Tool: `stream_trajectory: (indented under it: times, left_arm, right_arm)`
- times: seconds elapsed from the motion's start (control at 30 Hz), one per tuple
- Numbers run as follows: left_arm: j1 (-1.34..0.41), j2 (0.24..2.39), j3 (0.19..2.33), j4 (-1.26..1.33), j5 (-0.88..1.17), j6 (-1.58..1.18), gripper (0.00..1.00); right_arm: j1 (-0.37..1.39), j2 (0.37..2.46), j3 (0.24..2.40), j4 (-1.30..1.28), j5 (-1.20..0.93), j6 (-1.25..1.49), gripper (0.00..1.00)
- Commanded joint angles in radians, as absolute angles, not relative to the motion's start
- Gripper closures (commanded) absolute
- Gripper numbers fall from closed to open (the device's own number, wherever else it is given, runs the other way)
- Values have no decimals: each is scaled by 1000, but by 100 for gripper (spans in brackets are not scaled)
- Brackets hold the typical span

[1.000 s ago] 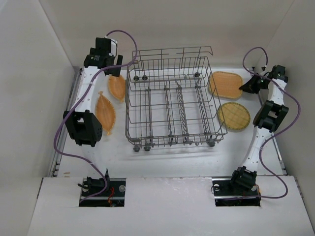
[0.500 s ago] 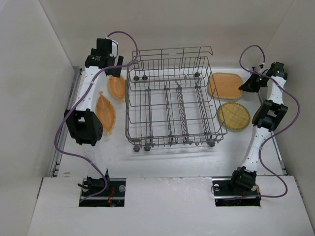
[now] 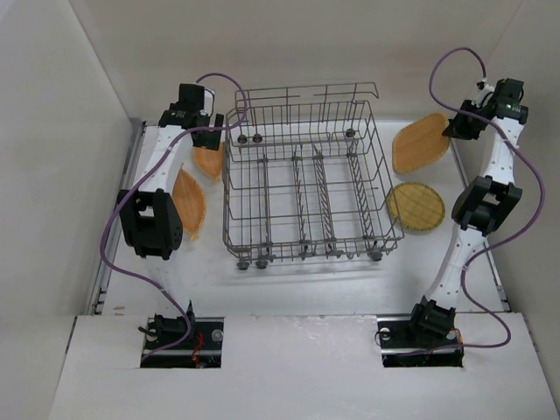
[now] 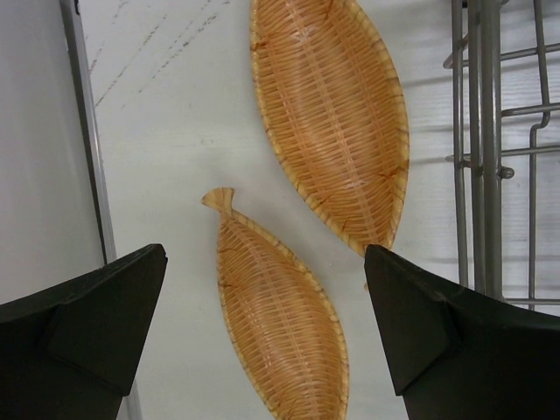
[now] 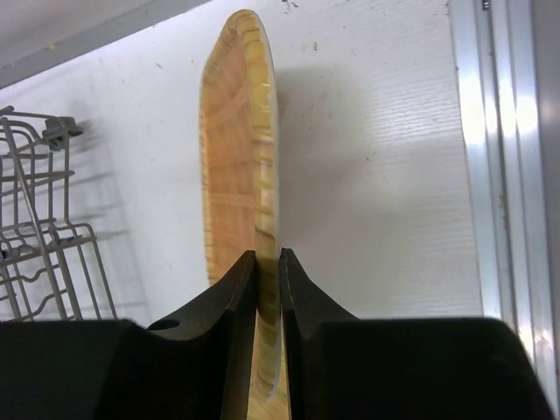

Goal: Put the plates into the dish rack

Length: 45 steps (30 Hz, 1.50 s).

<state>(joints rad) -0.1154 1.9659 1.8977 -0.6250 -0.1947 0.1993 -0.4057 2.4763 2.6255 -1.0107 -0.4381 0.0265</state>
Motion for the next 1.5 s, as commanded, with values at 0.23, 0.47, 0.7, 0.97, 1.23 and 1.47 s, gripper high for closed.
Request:
stream_trajectory:
  times: [0.23,0.47,0.7,0.97,1.23,1.47]
  left_arm:
    - [-102,1871,1842,-531,-149,166,0]
    - [-97,1878,1833,-511,-123,164,0]
    - [-100,1878,1816,-494,-106,161,0]
    - [-100,1879,1810,-485,-101,160,0]
    - [-104,1853,1758,-465,-101,147,0]
    - [-104,1822,1698,-446,-100,124,0]
  right_arm:
    - [-346,2073,2168,-713,-342,-92,100]
    - [-306,1939,2013,-649,-282,-169,100]
    - [-294,1870,1957,-598,-227,-206,100]
    - [-237,1798,1913,-537,-175,-261,100]
    - [-124,1674,1890,-422,-178,-333,100]
    - [-50,1569,1872,-302,-124,-443,100]
